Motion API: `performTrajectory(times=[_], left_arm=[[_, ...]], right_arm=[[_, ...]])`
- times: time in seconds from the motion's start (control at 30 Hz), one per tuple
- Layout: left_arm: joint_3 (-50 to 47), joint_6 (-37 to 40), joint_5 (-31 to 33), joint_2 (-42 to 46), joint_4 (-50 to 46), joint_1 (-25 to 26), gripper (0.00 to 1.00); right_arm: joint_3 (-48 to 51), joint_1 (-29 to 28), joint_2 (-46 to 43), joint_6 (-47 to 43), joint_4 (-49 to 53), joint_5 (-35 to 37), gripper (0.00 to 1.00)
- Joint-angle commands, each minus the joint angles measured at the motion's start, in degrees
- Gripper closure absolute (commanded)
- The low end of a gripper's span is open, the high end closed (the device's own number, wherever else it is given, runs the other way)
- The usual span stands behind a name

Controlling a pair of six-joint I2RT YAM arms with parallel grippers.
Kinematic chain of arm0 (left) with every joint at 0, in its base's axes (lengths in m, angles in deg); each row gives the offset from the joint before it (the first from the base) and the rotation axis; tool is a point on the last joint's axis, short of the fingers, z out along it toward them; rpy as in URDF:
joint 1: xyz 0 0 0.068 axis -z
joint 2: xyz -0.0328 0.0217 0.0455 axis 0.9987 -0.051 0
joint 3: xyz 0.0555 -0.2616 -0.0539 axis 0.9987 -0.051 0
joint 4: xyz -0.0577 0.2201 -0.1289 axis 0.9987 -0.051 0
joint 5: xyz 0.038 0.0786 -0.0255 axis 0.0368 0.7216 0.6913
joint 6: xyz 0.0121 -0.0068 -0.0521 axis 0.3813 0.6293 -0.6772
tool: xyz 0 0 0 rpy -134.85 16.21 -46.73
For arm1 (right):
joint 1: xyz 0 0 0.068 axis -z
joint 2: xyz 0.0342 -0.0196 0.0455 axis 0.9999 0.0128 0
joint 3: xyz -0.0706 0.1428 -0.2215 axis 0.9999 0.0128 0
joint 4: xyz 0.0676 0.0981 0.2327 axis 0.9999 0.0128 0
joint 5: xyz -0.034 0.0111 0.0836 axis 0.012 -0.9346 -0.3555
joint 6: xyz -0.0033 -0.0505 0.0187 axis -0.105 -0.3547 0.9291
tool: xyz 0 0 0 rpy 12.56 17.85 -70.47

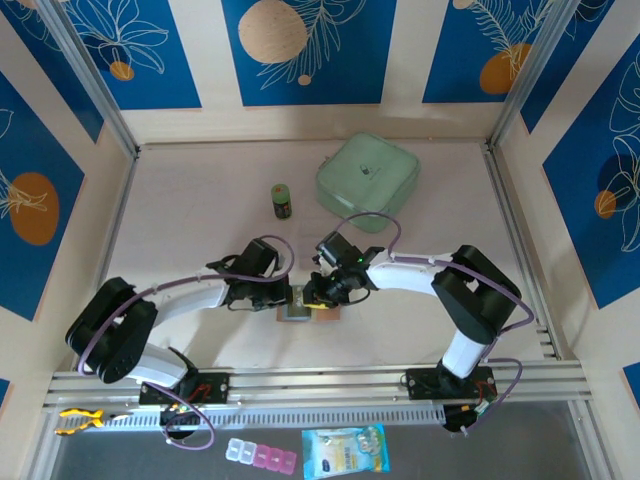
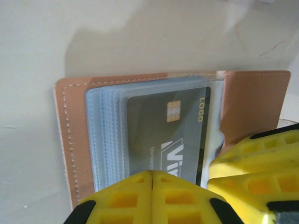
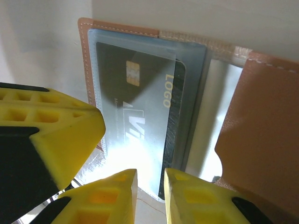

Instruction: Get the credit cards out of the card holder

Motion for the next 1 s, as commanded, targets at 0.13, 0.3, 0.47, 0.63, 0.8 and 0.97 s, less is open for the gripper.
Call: performTrajectory(times=[0.13, 0.3, 0.47, 0.63, 0.8, 0.97], left_arm=[[-1.4, -0.3, 1.5, -0.6, -0.1, 0.4, 1.00], [-1.1, -0.5, 1.0, -2.2, 0.2, 0.4, 1.00], [-0.4, 0.3, 1.8, -3.1, -0.8, 0.4, 1.00], [-0.3, 0.5, 2.3, -2.5, -2.0, 0.3, 1.00], [-1.4, -0.1, 2.0, -1.7, -1.5, 0.4, 1.00], [-3.8, -1.8, 1.2, -0.7, 0.3, 0.4, 1.00]], right_arm=[[-1.3, 0.1, 0.3, 0.3, -0.6, -1.1, 0.77], [-1.1, 0.6, 0.6, 0.5, -1.7, -2.0, 0.78], [-1.0, 1.1, 1.0, 0.9, -3.1, -2.3, 0.79], [-1.6, 1.3, 1.3, 0.2, -1.0, -0.9, 0.79], [-1.0, 1.7, 2.4, 0.2, -1.4, -1.7, 0.79], [-0.5, 1.8, 3.0, 0.1, -0.6, -1.3, 0.79]])
